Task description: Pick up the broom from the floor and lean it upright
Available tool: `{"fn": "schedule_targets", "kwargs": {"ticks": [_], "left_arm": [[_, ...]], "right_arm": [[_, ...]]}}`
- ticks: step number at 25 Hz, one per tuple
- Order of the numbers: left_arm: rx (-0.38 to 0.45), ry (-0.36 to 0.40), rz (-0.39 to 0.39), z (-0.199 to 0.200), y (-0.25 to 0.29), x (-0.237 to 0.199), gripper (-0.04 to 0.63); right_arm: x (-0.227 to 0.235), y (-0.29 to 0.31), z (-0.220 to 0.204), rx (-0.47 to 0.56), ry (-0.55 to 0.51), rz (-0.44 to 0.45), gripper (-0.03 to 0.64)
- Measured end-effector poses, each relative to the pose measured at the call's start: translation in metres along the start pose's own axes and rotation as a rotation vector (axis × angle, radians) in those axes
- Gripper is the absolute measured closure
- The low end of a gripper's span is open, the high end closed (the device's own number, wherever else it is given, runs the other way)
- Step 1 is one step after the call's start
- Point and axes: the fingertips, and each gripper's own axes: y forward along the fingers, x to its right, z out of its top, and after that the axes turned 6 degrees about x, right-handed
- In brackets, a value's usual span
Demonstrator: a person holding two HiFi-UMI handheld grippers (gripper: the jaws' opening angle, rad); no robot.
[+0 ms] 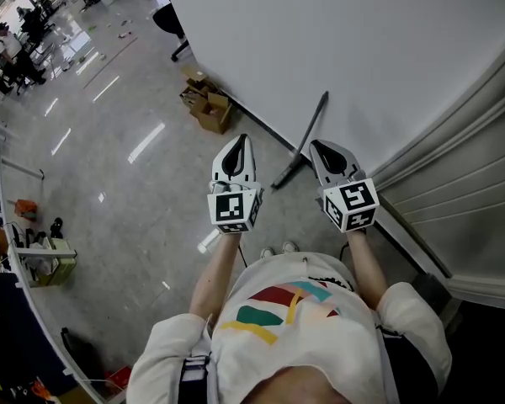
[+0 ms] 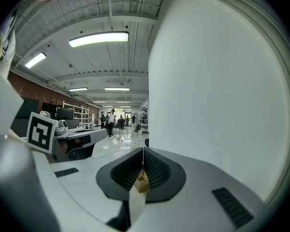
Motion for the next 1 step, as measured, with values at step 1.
{"fn": "schedule_targets", "kwargs": {"ticks": [1], "left_arm": [[0.001, 0.0, -0.002, 0.0005, -0.0001, 0.001, 0.551]], "right_arm": [[0.0005, -0.0007, 0.0002, 0.0, -0.004, -0.001, 0.604]]}}
